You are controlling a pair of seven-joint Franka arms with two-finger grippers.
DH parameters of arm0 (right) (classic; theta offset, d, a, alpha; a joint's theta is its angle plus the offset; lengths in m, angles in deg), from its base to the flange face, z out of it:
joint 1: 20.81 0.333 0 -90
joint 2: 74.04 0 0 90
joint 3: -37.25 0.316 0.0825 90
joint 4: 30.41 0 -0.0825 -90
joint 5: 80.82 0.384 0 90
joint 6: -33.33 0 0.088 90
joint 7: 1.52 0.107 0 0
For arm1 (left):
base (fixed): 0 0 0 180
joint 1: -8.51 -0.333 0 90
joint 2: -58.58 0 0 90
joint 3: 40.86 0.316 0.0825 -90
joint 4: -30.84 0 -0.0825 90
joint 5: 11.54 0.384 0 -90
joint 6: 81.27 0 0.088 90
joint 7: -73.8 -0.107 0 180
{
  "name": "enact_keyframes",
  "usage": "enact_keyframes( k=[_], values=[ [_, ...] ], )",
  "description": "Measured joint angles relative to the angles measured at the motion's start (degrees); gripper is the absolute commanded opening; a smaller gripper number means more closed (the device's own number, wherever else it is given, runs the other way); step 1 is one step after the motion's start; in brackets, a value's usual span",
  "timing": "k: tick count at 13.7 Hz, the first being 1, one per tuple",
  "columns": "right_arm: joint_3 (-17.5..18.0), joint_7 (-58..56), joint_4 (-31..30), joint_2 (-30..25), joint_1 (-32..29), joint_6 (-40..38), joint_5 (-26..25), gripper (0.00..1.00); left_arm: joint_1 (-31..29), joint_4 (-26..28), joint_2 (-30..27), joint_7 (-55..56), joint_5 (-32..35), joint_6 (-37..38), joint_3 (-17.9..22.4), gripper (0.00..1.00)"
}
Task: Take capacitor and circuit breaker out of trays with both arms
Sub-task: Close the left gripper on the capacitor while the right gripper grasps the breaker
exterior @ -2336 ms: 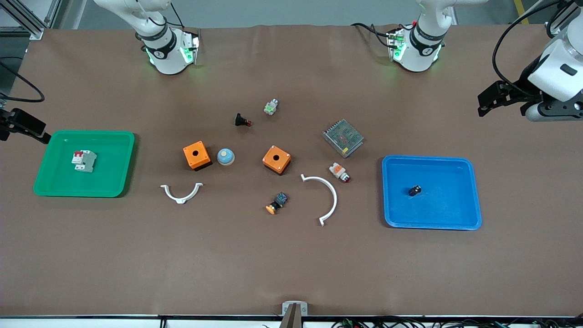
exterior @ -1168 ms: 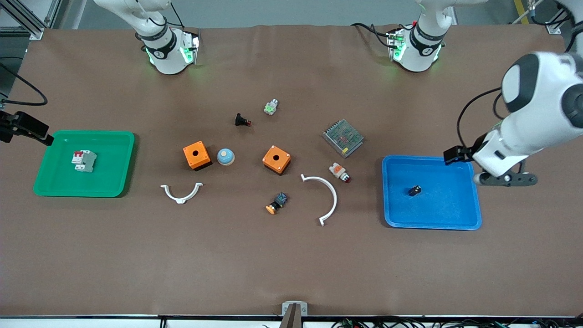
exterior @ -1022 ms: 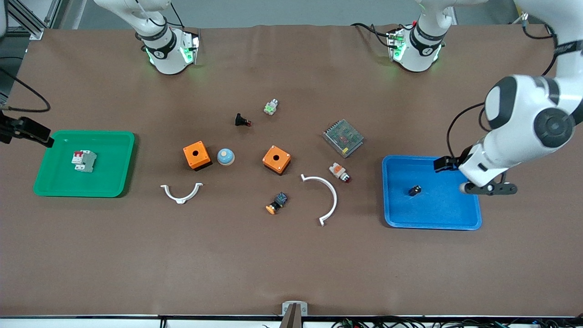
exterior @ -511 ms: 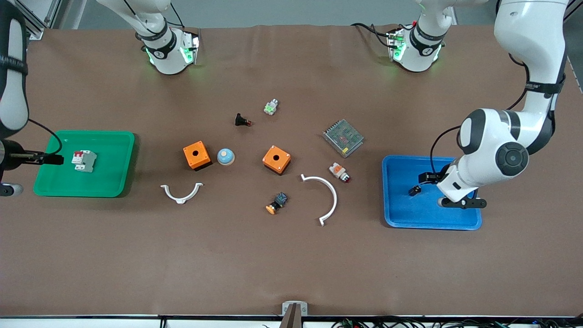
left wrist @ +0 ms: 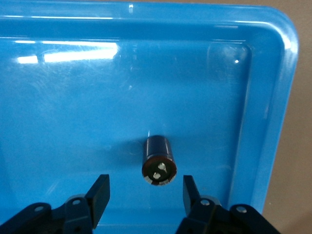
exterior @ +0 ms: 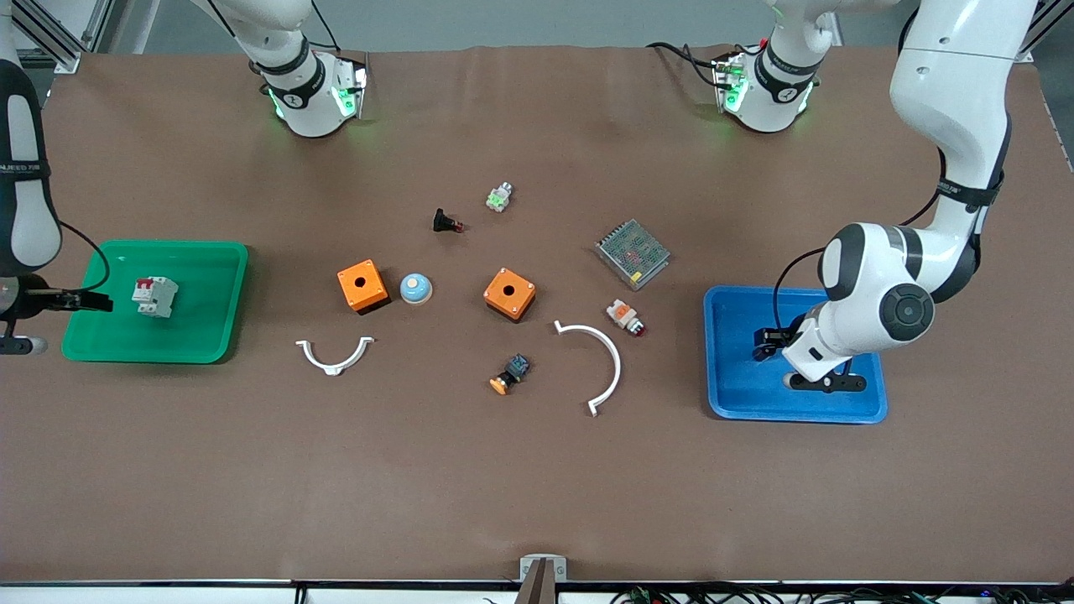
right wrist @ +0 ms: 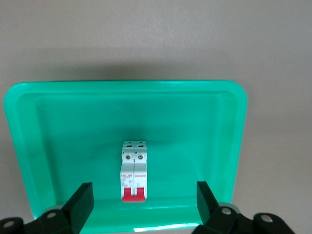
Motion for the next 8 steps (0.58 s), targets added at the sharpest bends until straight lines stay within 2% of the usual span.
enact_keyframes(
  k=[2, 5, 8],
  values=[
    [0.0, -1.8, -3.8, 0.0, -0.7, 3.5, 2.2, 0.94, 0.0, 0.0, 0.9, 0.0, 0.0, -0.7, 0.0, 0.56],
    [0.0, -2.0, -7.8, 0.0, -0.8, 6.3, 2.9, 0.94, 0.0, 0.0, 1.5, 0.0, 0.0, -1.5, 0.0, 0.51],
    [0.0, -2.4, -11.0, 0.0, -1.2, 9.8, 3.0, 0.93, 0.2, 0.0, 1.7, 0.0, 0.0, -1.9, -0.1, 0.35]
  ],
)
